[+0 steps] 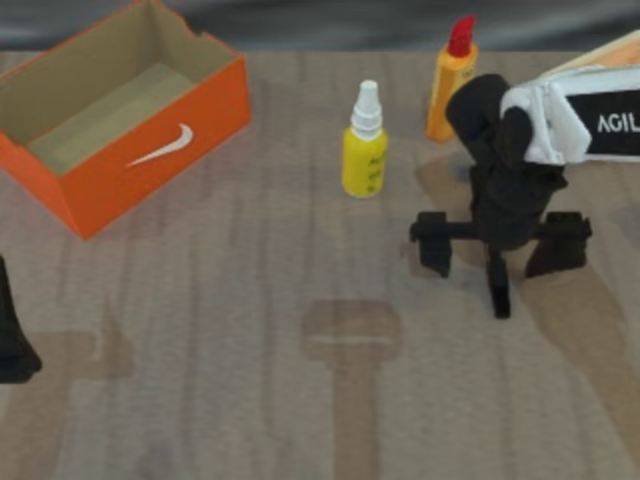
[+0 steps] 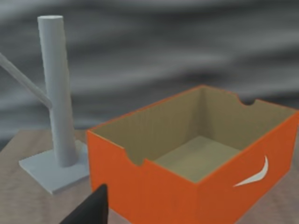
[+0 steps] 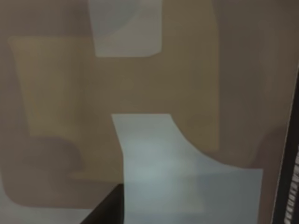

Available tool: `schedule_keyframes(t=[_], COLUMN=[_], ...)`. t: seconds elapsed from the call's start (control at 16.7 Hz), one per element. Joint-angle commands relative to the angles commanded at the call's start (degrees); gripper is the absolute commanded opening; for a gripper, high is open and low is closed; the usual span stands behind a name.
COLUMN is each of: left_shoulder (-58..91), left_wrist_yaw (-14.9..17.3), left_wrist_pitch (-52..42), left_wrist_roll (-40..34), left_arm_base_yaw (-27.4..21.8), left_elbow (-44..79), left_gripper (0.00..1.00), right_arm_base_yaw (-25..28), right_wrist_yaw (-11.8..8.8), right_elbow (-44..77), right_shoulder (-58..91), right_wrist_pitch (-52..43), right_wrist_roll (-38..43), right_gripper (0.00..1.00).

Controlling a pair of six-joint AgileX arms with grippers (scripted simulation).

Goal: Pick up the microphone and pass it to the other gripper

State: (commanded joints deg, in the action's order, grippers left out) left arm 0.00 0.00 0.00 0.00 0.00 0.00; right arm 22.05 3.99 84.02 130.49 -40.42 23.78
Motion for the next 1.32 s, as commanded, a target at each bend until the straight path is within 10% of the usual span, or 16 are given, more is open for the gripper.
schedule_keyframes(t=[0.18, 0.96, 1.32], left_shoulder=[0.0, 0.0, 0.0], left_wrist_yaw=[0.0, 0.0, 0.0], left_wrist_pitch=[0.0, 0.0, 0.0], left_wrist_roll=[0.0, 0.0, 0.0], left_arm_base_yaw=[0.0, 0.0, 0.0], left_elbow=[0.0, 0.0, 0.0], left_gripper=[1.0, 1.0, 1.0], right_arm_base_yaw=[0.0, 0.0, 0.0], right_wrist_yaw=[0.0, 0.0, 0.0], right_elbow=[0.0, 0.0, 0.0], right_shoulder=[0.0, 0.0, 0.0], right_wrist_pitch=[0.0, 0.0, 0.0], right_wrist_roll=[0.0, 0.0, 0.0], right_gripper=[1.0, 0.02, 0.0])
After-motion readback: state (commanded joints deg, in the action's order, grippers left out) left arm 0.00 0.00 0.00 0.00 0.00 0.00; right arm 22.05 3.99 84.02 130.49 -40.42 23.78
